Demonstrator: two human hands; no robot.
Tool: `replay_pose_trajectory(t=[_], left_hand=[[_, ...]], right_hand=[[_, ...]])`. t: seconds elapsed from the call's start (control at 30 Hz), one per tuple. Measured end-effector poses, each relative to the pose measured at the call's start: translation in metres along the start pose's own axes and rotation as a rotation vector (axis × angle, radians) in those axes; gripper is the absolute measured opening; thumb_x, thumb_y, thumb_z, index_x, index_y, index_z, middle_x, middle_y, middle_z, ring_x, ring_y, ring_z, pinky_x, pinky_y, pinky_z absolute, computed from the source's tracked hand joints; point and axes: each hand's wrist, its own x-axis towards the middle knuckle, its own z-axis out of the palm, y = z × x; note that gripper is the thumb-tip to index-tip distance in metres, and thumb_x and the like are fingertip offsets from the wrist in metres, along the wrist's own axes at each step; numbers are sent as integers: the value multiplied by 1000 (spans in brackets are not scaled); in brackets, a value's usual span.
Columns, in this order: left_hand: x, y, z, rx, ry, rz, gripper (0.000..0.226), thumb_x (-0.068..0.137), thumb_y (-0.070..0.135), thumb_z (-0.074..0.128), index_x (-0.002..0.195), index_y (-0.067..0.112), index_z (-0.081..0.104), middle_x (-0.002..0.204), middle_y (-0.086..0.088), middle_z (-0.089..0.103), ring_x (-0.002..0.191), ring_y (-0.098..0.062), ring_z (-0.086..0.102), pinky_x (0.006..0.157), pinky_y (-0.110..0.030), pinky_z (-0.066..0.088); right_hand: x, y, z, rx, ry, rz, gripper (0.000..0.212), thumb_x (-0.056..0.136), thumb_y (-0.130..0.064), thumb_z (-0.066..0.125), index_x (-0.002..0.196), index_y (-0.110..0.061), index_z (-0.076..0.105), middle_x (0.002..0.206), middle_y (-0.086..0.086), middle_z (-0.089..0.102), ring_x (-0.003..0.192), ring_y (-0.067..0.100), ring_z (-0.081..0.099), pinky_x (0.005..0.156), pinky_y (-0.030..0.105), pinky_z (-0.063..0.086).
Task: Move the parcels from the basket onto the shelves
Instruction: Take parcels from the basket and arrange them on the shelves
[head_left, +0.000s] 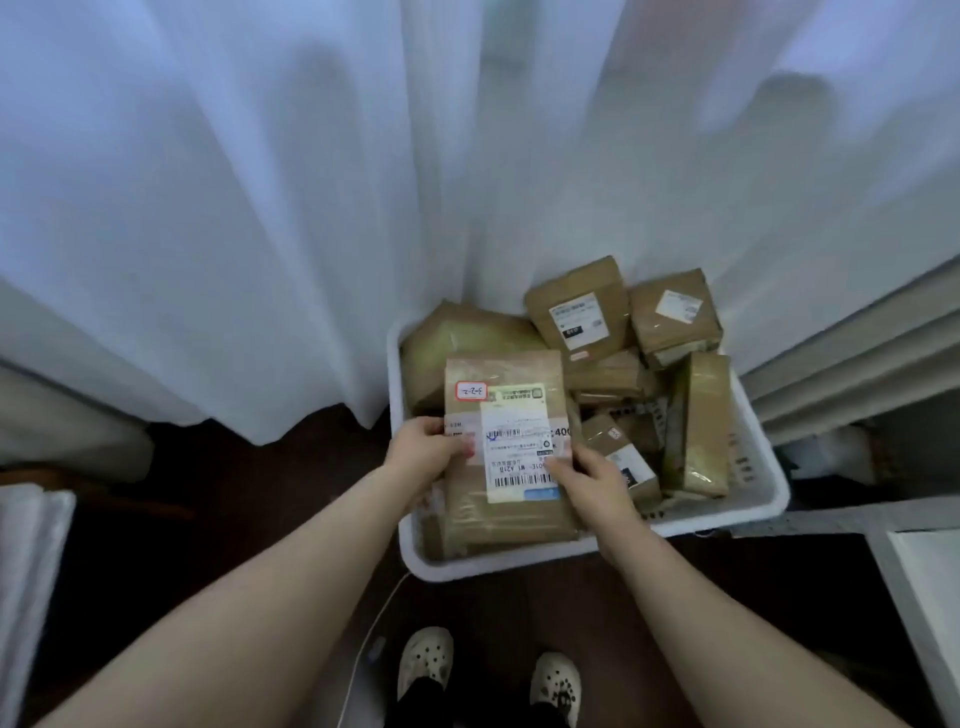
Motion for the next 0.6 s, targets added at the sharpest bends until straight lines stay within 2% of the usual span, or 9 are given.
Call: replay_pose_trajectory(t=[0.03, 0.13, 0.2, 0.3, 0.37, 0.47, 0.6], left_hand=[[-10, 12, 6, 31, -19, 46, 20, 83, 7, 70, 101, 11, 62, 91, -3, 67, 81, -18, 64, 75, -31, 53], [-39, 42, 28, 30, -64, 127, 45, 83, 7, 71, 123, 4, 50, 116, -10, 63, 105, -26, 62, 81, -34, 53], [-62, 56, 44, 11, -102, 155, 47, 82, 5, 72, 121, 6, 48, 114, -10, 62, 102, -26, 62, 76, -37, 55], [-94, 70, 69, 3, -157, 204, 48, 78, 7, 77, 117, 9, 50, 107, -7, 65, 93, -24, 66, 61, -33, 54], [-115, 79, 88, 7, -192, 238, 52, 74, 8, 80, 117, 7, 52, 106, -7, 67, 93, -25, 67, 63, -34, 56], [-153, 88, 117, 8, -247, 269, 48, 72, 7, 81, 113, 7, 55, 102, -7, 70, 93, -26, 69, 76, -44, 58], [-203, 96, 155, 25, -337, 342, 29, 78, 0, 73, 101, 9, 58, 93, -7, 71, 85, -23, 70, 73, -40, 58]], right_hand=[[-8, -4, -12, 59, 26, -10, 34, 91, -13, 62, 125, -7, 60, 111, 2, 67, 92, 12, 63, 79, 22, 52], [-33, -17, -43, 289, 85, -32, 49, 83, -10, 72, 128, -10, 53, 118, 8, 64, 98, 21, 67, 77, 33, 56], [-54, -25, -66, 398, 96, -69, 52, 79, -9, 76, 125, -15, 51, 117, 8, 64, 94, 22, 68, 73, 37, 58], [-84, -26, -106, 478, 80, -153, 56, 76, -8, 77, 123, -25, 52, 113, 8, 66, 91, 25, 70, 73, 40, 58], [-104, -24, -137, 507, 56, -202, 60, 75, -9, 77, 122, -36, 52, 109, 5, 70, 91, 25, 71, 76, 42, 58], [-136, -17, -177, 531, 44, -277, 64, 78, -11, 73, 125, -47, 49, 104, -3, 73, 94, 22, 71, 79, 38, 56], [-176, -3, -228, 550, 77, -330, 76, 74, -9, 75, 138, -39, 46, 113, 0, 71, 99, 22, 69, 82, 36, 56]])
